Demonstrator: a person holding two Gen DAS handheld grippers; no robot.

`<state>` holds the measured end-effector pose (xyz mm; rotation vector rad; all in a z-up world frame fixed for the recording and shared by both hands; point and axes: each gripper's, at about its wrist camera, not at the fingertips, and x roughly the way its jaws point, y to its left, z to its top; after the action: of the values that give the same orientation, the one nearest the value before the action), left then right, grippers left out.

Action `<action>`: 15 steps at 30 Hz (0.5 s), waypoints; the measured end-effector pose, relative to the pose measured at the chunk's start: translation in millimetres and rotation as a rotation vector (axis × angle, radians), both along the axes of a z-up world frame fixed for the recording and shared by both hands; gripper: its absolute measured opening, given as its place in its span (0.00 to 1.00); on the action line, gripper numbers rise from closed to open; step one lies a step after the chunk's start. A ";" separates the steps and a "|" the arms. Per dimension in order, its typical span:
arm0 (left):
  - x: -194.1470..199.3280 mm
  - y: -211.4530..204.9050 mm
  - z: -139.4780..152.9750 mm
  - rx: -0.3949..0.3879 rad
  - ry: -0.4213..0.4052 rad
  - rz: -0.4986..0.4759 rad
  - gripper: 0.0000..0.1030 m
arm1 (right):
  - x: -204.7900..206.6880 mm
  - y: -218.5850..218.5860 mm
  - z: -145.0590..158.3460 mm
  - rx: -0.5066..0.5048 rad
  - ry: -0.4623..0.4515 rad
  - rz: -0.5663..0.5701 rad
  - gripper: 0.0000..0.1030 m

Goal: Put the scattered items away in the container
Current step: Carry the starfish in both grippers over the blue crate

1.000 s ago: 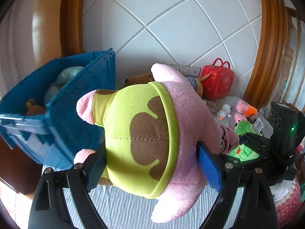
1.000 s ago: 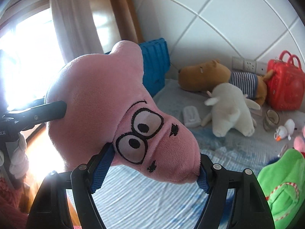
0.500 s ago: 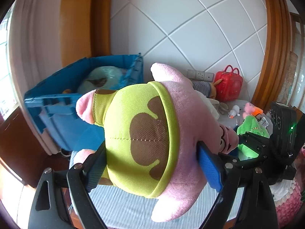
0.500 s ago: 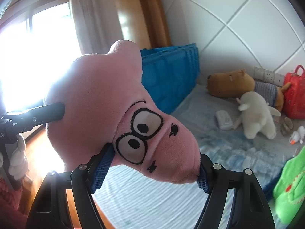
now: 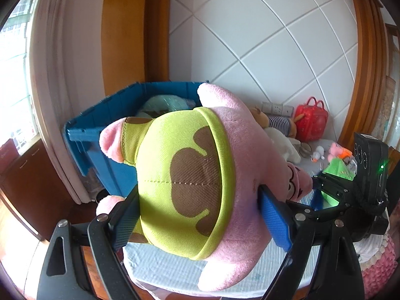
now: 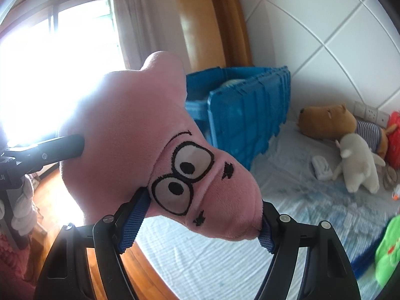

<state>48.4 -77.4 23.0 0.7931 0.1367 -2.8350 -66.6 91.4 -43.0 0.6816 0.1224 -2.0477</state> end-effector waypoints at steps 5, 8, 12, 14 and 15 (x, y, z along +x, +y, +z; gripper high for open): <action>-14.0 -17.8 24.4 -0.038 0.046 0.038 0.87 | -23.7 -22.7 22.2 -0.029 0.043 0.038 0.74; -30.4 -29.3 39.0 -0.065 0.064 0.055 0.87 | -41.0 -37.1 36.0 -0.060 0.058 0.057 0.74; -51.5 -45.4 54.9 -0.087 0.086 0.073 0.87 | -66.5 -57.8 51.6 -0.085 0.078 0.073 0.74; -60.6 -54.7 63.6 -0.091 0.097 0.076 0.87 | -76.8 -67.6 60.1 -0.093 0.093 0.074 0.74; -64.2 -58.8 67.2 -0.093 0.103 0.076 0.87 | -81.4 -72.5 64.1 -0.097 0.098 0.072 0.74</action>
<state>-15.8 -136.2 90.2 0.6103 0.0480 -2.7871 -148.0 19.0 21.1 0.5105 0.1016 -2.0039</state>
